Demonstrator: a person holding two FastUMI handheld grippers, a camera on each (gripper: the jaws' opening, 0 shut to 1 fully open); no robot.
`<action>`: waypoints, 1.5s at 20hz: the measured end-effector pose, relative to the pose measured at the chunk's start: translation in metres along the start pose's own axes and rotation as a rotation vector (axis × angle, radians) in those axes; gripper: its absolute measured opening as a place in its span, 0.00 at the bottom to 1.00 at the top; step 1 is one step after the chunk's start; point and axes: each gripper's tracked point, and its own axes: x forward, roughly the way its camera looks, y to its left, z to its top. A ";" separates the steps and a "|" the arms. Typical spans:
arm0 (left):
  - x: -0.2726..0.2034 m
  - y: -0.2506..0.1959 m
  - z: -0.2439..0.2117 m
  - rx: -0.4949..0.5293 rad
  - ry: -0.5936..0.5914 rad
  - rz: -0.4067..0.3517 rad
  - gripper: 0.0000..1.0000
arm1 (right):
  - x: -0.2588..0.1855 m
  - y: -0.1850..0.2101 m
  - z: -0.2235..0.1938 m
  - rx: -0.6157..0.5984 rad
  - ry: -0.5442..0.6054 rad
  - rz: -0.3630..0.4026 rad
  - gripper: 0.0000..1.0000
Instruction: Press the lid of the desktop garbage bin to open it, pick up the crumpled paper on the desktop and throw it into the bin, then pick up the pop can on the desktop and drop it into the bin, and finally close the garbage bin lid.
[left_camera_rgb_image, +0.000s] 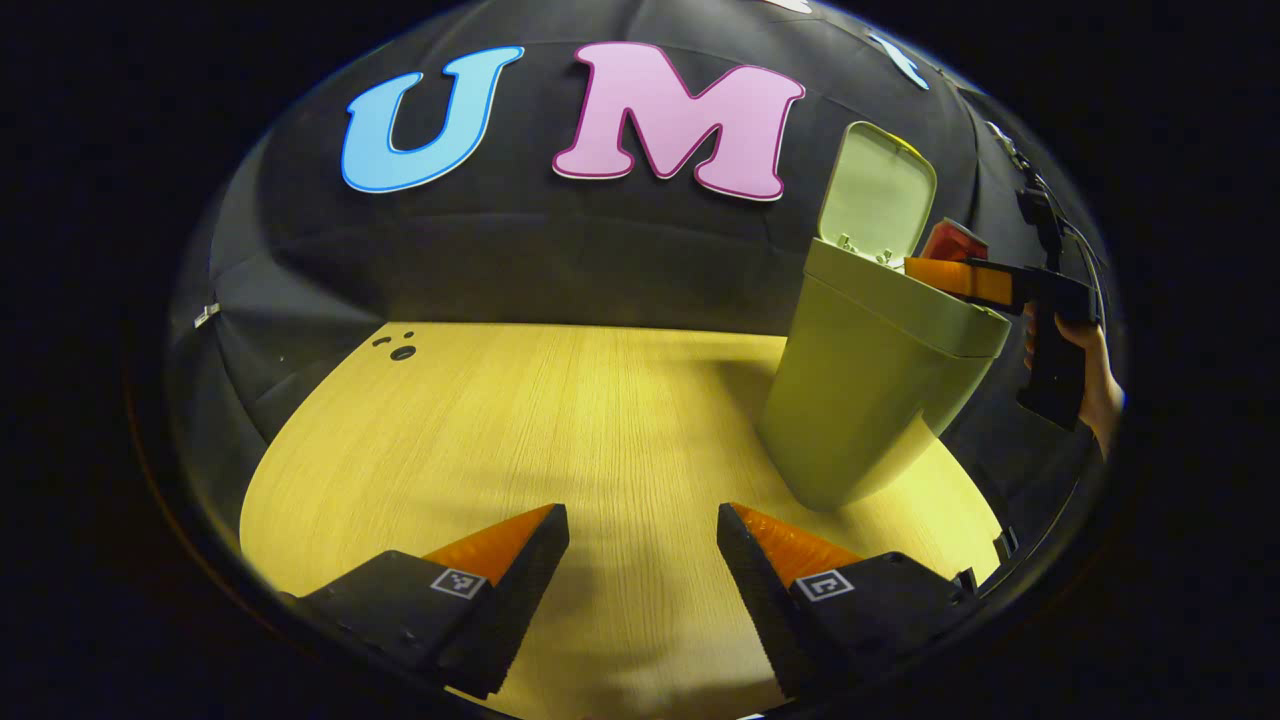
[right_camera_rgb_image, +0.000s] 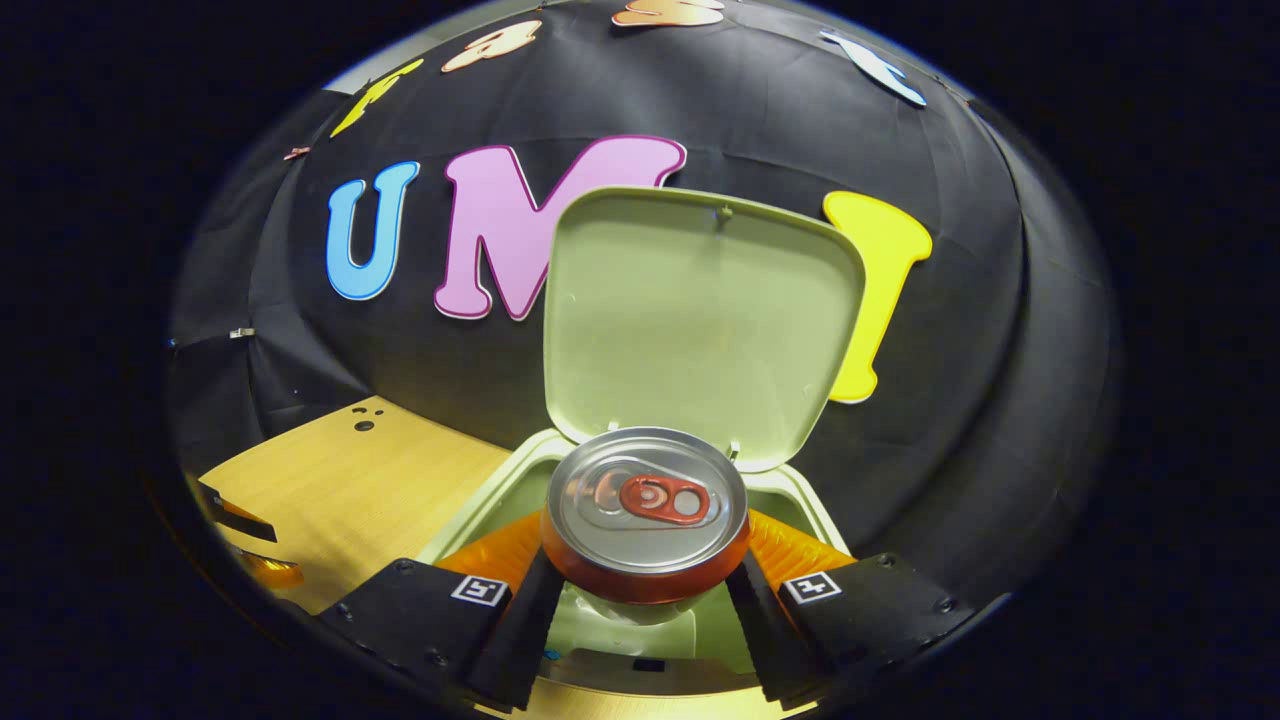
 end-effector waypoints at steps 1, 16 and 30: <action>0.001 0.001 -0.001 -0.010 0.005 0.009 0.96 | 0.003 -0.005 -0.002 0.008 0.009 -0.009 0.84; -0.020 0.000 -0.033 -0.108 0.035 0.087 0.96 | -0.021 0.001 0.068 0.010 -0.125 0.055 0.98; -0.074 0.049 -0.051 -0.185 -0.016 0.169 0.96 | -0.036 -0.021 0.205 -0.025 -0.282 0.007 0.98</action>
